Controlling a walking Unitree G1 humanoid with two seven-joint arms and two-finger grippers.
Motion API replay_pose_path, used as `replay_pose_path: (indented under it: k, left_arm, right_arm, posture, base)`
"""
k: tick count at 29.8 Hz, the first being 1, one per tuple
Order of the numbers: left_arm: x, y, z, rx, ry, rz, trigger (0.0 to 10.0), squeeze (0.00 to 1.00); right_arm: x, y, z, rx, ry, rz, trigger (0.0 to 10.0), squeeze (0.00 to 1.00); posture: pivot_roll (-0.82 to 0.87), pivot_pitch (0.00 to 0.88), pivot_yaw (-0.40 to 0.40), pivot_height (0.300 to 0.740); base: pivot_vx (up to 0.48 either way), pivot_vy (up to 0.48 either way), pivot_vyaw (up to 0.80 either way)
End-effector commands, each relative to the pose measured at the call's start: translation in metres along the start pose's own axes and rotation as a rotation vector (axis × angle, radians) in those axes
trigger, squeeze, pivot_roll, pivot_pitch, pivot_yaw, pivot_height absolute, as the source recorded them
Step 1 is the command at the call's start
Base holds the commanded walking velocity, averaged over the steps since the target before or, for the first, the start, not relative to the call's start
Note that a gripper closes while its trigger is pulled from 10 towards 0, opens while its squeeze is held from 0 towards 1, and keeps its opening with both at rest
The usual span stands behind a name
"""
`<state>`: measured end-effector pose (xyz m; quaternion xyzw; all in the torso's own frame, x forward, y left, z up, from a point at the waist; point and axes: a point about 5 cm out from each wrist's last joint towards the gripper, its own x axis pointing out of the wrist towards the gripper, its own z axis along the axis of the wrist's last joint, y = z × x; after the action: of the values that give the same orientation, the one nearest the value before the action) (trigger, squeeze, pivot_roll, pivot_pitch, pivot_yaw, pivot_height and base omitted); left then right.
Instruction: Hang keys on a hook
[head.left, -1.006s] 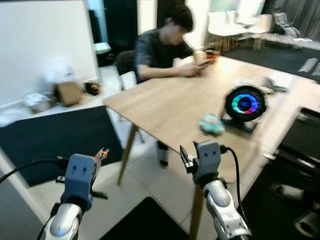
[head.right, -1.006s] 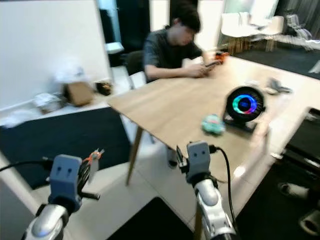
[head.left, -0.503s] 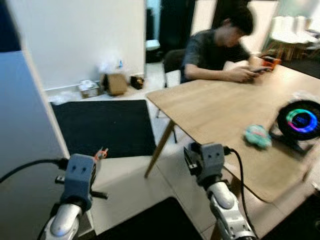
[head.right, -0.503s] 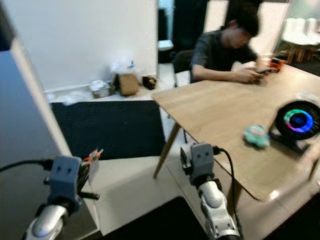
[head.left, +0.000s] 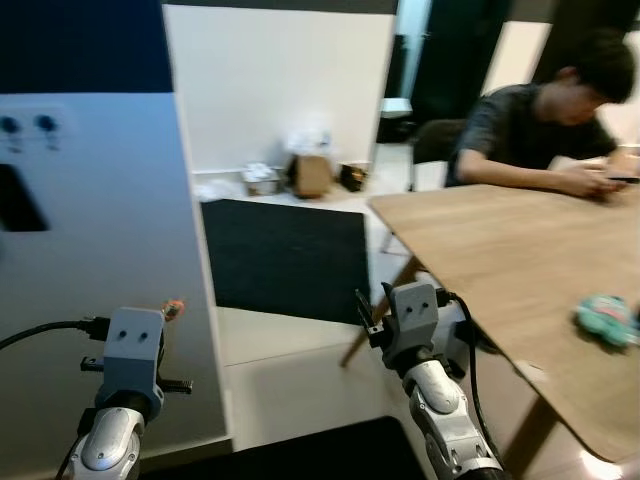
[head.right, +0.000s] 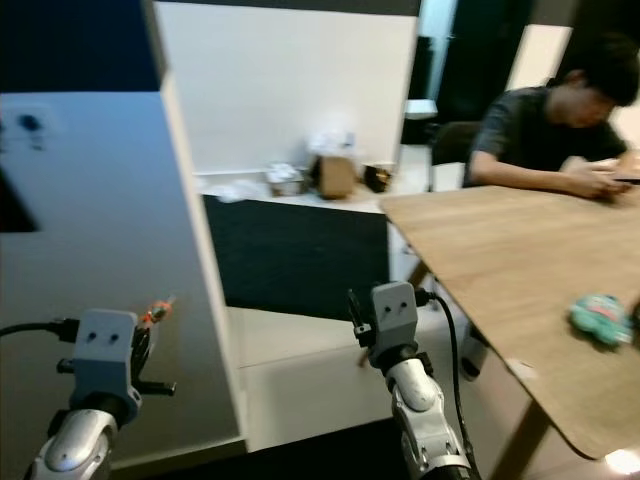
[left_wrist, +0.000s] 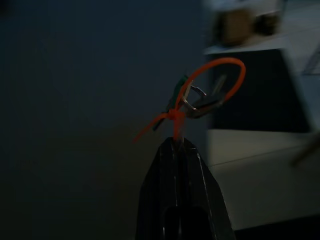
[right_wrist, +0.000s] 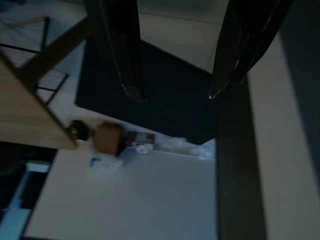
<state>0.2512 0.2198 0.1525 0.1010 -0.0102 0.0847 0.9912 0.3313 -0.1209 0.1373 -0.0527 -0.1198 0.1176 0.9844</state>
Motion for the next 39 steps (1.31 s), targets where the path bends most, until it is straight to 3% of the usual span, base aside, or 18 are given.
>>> replay_pose_path:
  k: [1,9,14,24,34,39]
  left_arm:
    - [0.003,0.009,-0.004,0.015,0.027,0.089,10.0,0.0]
    - [0.004,0.023,0.004,-0.035,-0.029,0.236,10.0,0.0]
    - [0.007,0.028,0.012,-0.045,-0.078,0.285,10.0,0.0]
    - [0.01,0.027,0.017,-0.044,-0.098,0.289,10.0,0.0]
    - [0.01,0.023,0.016,-0.016,-0.098,0.244,10.0,0.0]
    - [0.012,0.022,0.016,-0.004,-0.092,0.204,10.0,0.0]
  right_arm:
    - [-0.002,0.001,-0.003,0.022,0.013,0.013,10.0,0.0]
    - [-0.001,0.012,0.002,0.072,-0.001,0.087,10.0,0.0]
    - [0.005,0.025,0.017,0.113,-0.052,0.174,10.0,0.0]
    - [0.008,0.032,0.024,0.151,-0.072,0.217,10.0,0.0]
    - [0.01,0.025,0.025,0.179,-0.064,0.173,10.0,0.0]
    - [0.011,0.022,0.025,0.183,-0.061,0.152,10.0,0.0]
  posture:
    - [0.17,0.073,-0.049,0.74]
    - [0.17,0.075,-0.048,0.74]
    - [0.17,0.078,-0.048,0.74]
    - [0.18,0.077,-0.049,0.74]
    - [0.18,0.078,-0.049,0.74]
    - [0.18,0.077,-0.049,0.74]
  base:
    - [0.0,0.0,0.8]
    - [0.0,0.0,0.8]
    - [0.0,0.0,0.78]
    - [0.0,0.0,0.72]
    - [0.0,0.0,0.61]
    - [0.0,0.0,0.0]
